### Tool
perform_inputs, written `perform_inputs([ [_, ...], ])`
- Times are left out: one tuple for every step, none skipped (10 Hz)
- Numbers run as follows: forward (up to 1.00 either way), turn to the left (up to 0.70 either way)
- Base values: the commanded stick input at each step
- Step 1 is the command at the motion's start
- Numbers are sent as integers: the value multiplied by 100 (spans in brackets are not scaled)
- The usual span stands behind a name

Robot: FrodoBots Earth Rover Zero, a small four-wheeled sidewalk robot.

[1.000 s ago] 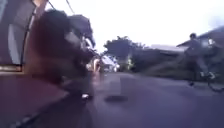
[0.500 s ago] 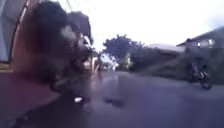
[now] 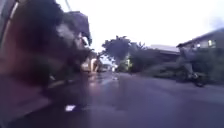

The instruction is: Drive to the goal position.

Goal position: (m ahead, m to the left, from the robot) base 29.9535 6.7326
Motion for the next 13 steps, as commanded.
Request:
perform_inputs([
  [70,0],
  [70,0],
  [70,0],
  [70,0],
  [70,0],
  [70,0],
  [70,0],
  [70,0],
  [70,0],
  [70,0],
  [70,0],
  [70,0],
  [70,0],
])
